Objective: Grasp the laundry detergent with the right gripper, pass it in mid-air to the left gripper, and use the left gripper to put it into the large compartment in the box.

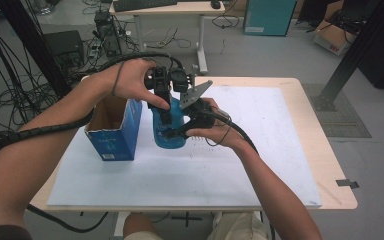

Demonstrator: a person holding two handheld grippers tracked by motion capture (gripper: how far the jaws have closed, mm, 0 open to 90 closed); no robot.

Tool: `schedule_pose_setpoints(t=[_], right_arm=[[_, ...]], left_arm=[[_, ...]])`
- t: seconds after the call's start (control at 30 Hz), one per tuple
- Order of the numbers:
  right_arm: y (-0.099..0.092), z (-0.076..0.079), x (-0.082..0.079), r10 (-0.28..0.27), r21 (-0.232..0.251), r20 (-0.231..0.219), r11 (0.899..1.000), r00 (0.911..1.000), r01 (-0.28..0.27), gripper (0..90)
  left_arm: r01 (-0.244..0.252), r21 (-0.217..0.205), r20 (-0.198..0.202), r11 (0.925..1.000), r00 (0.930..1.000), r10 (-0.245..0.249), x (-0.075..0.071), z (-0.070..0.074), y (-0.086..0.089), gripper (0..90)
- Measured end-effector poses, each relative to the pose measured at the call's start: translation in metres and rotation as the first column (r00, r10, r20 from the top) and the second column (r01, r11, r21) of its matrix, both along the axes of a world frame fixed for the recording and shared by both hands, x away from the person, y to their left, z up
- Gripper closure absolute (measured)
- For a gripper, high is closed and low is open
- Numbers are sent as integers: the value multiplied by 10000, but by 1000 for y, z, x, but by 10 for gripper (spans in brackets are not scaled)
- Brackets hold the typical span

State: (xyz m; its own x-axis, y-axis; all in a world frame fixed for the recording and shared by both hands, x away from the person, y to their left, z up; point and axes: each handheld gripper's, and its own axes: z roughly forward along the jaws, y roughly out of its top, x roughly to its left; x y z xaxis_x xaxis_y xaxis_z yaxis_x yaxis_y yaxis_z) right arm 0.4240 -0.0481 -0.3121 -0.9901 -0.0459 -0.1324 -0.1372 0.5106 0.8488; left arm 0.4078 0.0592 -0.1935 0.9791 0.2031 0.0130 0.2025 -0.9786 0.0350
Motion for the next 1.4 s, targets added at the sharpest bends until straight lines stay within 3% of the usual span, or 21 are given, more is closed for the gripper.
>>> schedule_pose_setpoints(t=[0.03,0.17,0.23,0.27,0.6,1.27,1.3,1.4], right_arm=[[0,0,0,-15,11,13,10000,10000,15,429],[0,-1,-1,111,13,-191,9999,9998,-111,428],[0,-1,-2,147,33,-258,9999,9996,-146,427],[0,-2,-2,163,38,-249,9999,9996,-162,427],[-1,-4,-1,179,171,-184,9997,9997,-176,423],[1,-8,0,410,217,-619,9990,9972,-397,413],[0,-8,-1,330,116,-840,9994,9959,-322,411],[0,-8,1,389,299,-729,9989,9966,-368,408]], left_arm=[[25,-62,159,10000,9999,-24,-1,-1,0,366],[34,-55,102,10000,9999,-33,-1,-2,0,367],[117,38,-170,9999,9998,-116,0,-1,0,368],[68,52,-10,10000,10000,-68,-1,-2,0,369],[11,170,-174,9999,9998,-8,0,-2,-2,371],[-128,107,-439,9999,9989,133,1,-4,1,373],[-122,110,-448,9999,9989,127,1,-4,1,372],[-140,100,-430,9999,9990,144,1,-4,1,373]])
